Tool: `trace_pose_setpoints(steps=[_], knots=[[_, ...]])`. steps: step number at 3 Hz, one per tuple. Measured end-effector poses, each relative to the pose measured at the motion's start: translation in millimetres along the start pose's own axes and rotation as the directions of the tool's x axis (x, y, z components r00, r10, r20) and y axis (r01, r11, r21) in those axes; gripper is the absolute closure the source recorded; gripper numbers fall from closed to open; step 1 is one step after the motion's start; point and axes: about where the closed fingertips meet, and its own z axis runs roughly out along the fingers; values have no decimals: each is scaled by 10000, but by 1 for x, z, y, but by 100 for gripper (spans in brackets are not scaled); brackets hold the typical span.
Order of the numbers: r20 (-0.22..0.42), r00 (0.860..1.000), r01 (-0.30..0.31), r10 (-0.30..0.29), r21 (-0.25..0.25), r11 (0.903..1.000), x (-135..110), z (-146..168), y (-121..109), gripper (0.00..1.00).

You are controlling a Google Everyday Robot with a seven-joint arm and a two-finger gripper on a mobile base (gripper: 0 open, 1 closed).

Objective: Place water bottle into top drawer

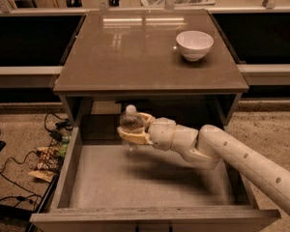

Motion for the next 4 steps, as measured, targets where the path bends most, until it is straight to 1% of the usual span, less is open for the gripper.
trace_pose_setpoints(steps=[1, 2, 3, 4], knots=[[243, 9995, -183, 183, -10, 9998, 4, 3, 4, 100], [-5, 9957, -924, 924, -186, 9955, 13, 3, 9, 100], [63, 9910, -1338, 1340, -232, 9907, 20, 0, 11, 100], [272, 9897, -1402, 1406, -186, 9900, 28, -5, 14, 100]])
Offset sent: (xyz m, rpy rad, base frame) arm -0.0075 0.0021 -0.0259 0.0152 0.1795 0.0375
